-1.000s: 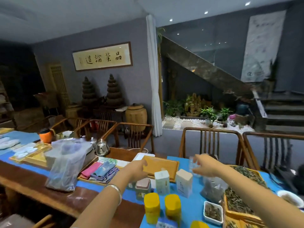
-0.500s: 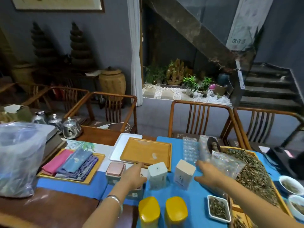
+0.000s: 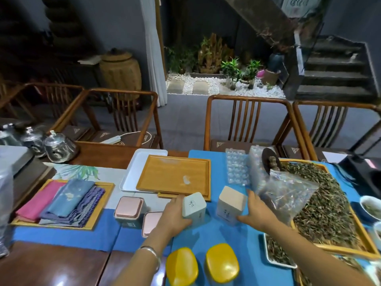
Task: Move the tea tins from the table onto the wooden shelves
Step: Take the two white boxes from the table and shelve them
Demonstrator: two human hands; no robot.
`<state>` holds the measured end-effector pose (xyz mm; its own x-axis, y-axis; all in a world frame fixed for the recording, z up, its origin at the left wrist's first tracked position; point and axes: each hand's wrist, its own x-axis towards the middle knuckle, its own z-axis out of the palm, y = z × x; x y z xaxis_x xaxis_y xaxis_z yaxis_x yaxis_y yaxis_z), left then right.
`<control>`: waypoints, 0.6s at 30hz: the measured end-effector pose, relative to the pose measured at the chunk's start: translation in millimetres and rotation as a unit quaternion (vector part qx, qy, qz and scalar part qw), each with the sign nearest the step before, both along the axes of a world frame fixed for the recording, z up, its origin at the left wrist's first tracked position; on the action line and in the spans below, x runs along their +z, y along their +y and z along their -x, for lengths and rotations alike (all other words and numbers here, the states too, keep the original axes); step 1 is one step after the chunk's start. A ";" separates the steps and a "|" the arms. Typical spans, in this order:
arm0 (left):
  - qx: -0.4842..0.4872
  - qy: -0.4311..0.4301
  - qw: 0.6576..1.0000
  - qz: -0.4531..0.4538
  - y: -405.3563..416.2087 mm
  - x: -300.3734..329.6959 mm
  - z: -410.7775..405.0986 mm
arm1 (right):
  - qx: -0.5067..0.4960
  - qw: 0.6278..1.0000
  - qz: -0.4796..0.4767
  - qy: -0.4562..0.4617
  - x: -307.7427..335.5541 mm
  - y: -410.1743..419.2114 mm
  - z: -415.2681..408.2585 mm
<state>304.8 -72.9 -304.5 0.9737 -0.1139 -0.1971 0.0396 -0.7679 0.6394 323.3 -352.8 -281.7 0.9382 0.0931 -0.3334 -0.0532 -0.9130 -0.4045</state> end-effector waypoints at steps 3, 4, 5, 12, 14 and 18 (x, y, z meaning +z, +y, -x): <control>0.038 0.008 0.999 0.022 -2.9 -10.8 -3.3 | -0.025 0.998 -0.055 -0.014 -16.3 0.7 -4.5; 0.055 0.014 0.998 0.031 -3.4 -13.5 -3.4 | -0.038 0.996 -0.083 -0.012 -22.4 1.2 -5.1; 0.067 0.017 0.997 0.039 -3.5 -16.3 -3.8 | -0.048 0.993 -0.109 -0.012 -28.8 1.6 -5.6; 0.092 0.008 0.993 0.076 3.5 -17.1 -7.5 | -0.049 0.982 -0.174 -0.061 -38.1 -5.6 -5.9; 0.105 0.022 0.986 0.124 3.7 -8.8 -6.7 | -0.068 0.971 -0.213 -0.079 -28.2 -9.7 -0.2; 0.125 0.059 0.956 0.259 2.2 14.6 -12.0 | -0.169 0.926 -0.319 -0.111 7.4 -26.2 15.0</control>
